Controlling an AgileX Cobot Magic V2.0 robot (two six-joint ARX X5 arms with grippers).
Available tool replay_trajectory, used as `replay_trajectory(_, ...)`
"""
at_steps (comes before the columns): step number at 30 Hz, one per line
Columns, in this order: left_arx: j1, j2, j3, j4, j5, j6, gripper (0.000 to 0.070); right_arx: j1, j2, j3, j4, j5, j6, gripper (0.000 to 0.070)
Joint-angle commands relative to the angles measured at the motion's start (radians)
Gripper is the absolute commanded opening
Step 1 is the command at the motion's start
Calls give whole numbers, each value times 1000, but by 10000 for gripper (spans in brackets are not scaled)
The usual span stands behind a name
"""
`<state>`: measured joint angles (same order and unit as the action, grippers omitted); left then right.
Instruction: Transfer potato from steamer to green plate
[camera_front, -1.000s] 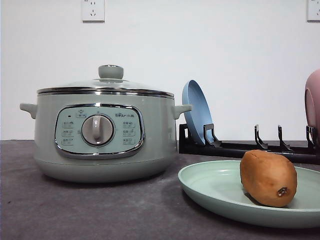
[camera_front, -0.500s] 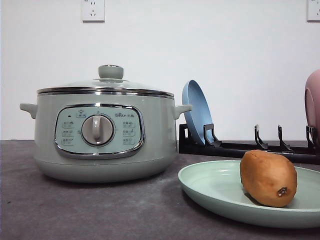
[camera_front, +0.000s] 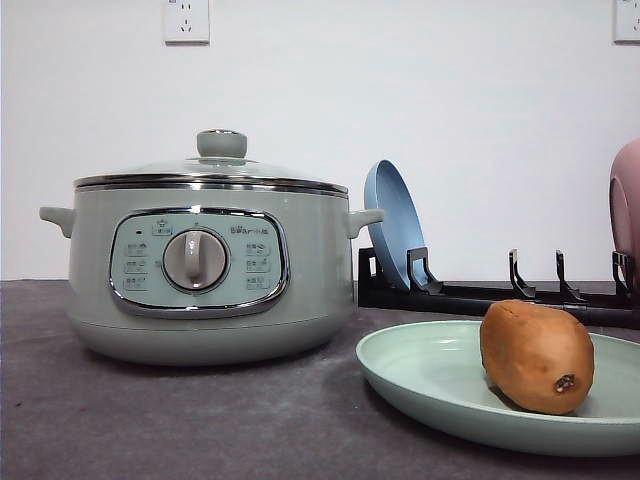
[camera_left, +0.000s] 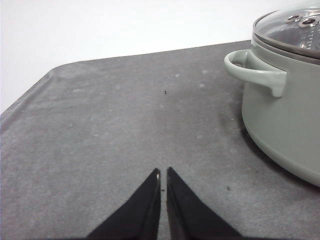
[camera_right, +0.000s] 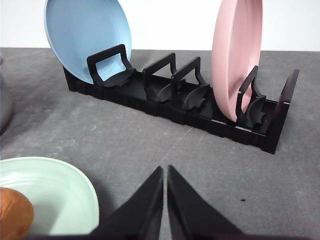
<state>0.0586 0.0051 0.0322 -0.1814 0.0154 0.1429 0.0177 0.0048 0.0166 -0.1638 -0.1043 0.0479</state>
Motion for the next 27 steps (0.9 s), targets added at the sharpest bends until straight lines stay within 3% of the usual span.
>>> replay_trajectory(1, 1, -2, -20, -6, -2, -5, 15, -2, -2, -5, 7, 1, -7, 0)
replay_trajectory(27, 1, -2, -20, -6, -2, -5, 15, -2, -2, -5, 7, 1, -7, 0)
